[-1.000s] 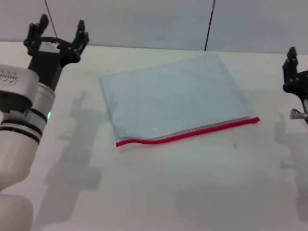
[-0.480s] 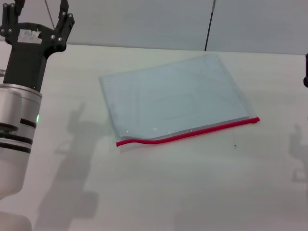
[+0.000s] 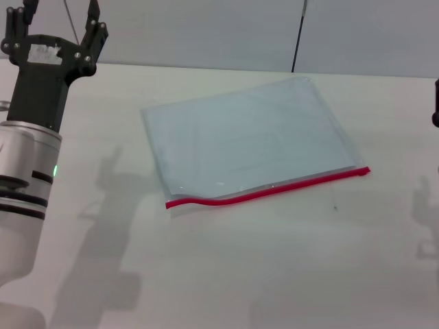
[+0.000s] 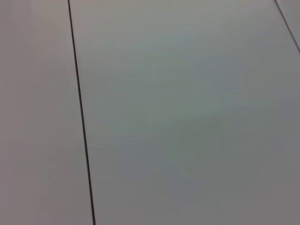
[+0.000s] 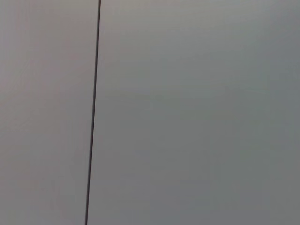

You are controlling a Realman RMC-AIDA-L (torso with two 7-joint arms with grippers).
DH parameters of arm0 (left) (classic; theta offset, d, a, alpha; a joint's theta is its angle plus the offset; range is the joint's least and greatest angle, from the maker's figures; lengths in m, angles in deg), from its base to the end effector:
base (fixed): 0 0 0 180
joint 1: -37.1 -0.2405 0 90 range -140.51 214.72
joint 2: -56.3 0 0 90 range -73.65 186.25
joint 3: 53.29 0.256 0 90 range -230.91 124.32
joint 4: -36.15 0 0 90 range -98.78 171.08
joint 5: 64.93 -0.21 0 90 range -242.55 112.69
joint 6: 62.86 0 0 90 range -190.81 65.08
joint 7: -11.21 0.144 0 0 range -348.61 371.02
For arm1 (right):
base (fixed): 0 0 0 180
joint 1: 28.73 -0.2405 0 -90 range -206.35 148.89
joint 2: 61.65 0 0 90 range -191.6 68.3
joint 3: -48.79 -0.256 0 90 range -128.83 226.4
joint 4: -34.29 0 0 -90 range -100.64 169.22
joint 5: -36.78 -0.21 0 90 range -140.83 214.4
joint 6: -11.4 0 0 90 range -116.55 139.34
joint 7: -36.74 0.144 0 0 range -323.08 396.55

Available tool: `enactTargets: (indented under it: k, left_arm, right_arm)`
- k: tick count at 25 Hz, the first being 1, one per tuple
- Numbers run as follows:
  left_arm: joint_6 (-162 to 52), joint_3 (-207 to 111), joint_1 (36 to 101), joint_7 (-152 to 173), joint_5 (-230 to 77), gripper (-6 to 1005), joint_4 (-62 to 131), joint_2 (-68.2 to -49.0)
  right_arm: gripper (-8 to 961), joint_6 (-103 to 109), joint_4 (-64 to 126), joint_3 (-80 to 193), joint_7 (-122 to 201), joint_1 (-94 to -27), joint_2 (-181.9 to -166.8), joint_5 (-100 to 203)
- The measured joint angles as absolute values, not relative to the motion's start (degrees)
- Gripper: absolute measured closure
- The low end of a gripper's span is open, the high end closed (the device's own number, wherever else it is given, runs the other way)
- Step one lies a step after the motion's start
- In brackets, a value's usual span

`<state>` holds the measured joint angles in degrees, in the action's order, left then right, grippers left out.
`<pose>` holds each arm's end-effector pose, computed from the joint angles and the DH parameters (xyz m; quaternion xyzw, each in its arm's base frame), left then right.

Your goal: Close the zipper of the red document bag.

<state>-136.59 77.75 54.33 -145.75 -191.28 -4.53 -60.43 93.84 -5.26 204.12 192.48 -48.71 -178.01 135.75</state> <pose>-0.2353 0.3274 0.0069 -0.6152 -0.0742 -0.3645 0.6951 0.2480 0.2989 -0.0252 -0.6142 0.1515 0.3617 0.6848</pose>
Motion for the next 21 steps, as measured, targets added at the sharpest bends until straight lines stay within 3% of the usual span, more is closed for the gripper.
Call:
enactTargets:
  k: [21]
  left_arm:
    - [-136.3, 77.7, 55.0, -145.8, -189.8, 154, -4.0, -60.46]
  right_arm:
    - [494, 93.1, -5.3, 204.1, 192.5, -49.1, -178.02, 135.5]
